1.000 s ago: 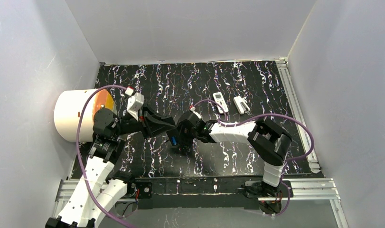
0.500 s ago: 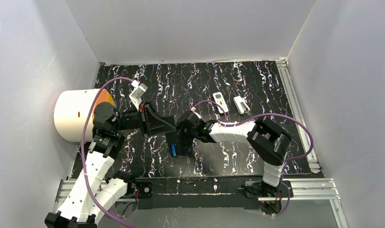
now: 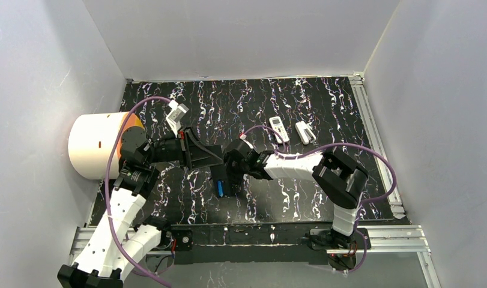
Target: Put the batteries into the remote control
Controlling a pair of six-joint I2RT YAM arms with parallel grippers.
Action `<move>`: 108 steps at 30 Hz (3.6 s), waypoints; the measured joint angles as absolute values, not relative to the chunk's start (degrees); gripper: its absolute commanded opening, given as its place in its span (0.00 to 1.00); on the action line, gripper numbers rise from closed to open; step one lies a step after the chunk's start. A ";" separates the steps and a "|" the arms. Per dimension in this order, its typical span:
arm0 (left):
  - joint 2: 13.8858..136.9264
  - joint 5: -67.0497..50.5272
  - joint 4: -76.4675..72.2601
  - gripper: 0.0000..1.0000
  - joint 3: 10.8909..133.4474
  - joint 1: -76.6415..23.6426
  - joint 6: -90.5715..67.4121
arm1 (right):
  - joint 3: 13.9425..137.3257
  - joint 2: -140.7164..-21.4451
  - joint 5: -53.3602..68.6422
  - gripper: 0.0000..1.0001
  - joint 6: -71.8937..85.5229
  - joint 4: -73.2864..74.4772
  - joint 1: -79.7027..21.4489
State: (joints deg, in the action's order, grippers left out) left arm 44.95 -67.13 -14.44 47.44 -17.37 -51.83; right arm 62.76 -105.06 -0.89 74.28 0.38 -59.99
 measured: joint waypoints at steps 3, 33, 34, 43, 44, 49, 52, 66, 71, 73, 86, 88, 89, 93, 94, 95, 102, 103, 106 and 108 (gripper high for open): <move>44.45 -66.08 -13.47 0.00 47.44 -17.37 -49.67 | 64.40 -105.49 -1.02 0.65 73.25 1.30 -60.01; 30.52 -5.74 26.41 0.00 48.97 -17.41 -18.33 | 90.37 -116.60 -10.09 0.69 27.31 21.32 -62.33; 30.55 -5.45 26.48 0.00 48.97 -17.41 -18.09 | 92.68 -117.86 -11.20 0.68 27.94 23.38 -62.33; 31.42 -8.25 26.20 0.00 48.97 -17.41 -16.36 | 95.18 -119.55 -18.37 0.68 38.17 29.36 -62.94; 31.75 -8.86 26.20 0.00 48.97 -17.41 -16.23 | 95.18 -119.55 -18.79 0.68 39.07 29.71 -63.02; 32.49 -9.91 25.89 0.00 48.97 -17.41 -16.03 | 95.15 -119.55 -19.86 0.66 43.42 30.37 -63.40; 32.47 -9.87 25.69 0.00 48.97 -17.41 -16.03 | 95.18 -119.59 -20.47 0.64 46.04 30.59 -63.79; 31.48 4.64 29.50 0.00 48.97 -17.41 -17.17 | 101.84 -127.20 -26.11 0.70 54.94 37.58 -67.92; 31.29 7.35 30.09 0.00 48.97 -17.41 -17.52 | 105.45 -128.38 -28.86 0.68 55.33 40.03 -68.29; 31.29 7.79 30.09 0.00 48.97 -17.41 -17.56 | 106.91 -129.40 -29.69 0.67 55.27 40.84 -68.40; 31.05 8.64 30.11 0.00 48.97 -17.41 -17.61 | 107.92 -131.63 -32.05 0.57 54.63 43.97 -70.15; 30.94 8.64 30.11 0.00 48.97 -17.41 -17.63 | 107.87 -131.57 -32.08 0.59 54.63 44.29 -70.43; 30.92 8.64 30.11 0.00 48.97 -17.41 -17.63 | 107.72 -131.46 -32.08 0.59 54.63 44.47 -70.57; 30.92 8.60 30.11 0.00 48.97 -17.41 -17.85 | 105.73 -130.15 -31.68 0.52 54.68 44.73 -70.96; 30.92 8.60 30.09 0.00 48.97 -17.41 -17.98 | 105.19 -129.80 -31.51 0.50 54.70 44.66 -71.02; 30.92 8.58 30.09 0.00 48.97 -17.41 -18.02 | 104.66 -129.49 -31.31 0.48 54.70 44.62 -71.05; 30.92 8.38 30.09 0.00 48.97 -17.41 -18.28 | 102.19 -128.01 -30.68 0.42 54.13 43.29 -71.07; 30.92 8.36 30.06 0.00 48.97 -17.41 -18.39 | 102.19 -128.01 -30.59 0.43 53.76 43.18 -71.07; 30.92 8.34 30.06 0.00 48.97 -17.41 -18.46 | 102.08 -128.01 -30.26 0.42 53.08 42.87 -70.94; 30.92 8.32 30.09 0.00 48.97 -17.41 -18.46 | 101.75 -127.85 -30.02 0.37 52.86 42.46 -70.76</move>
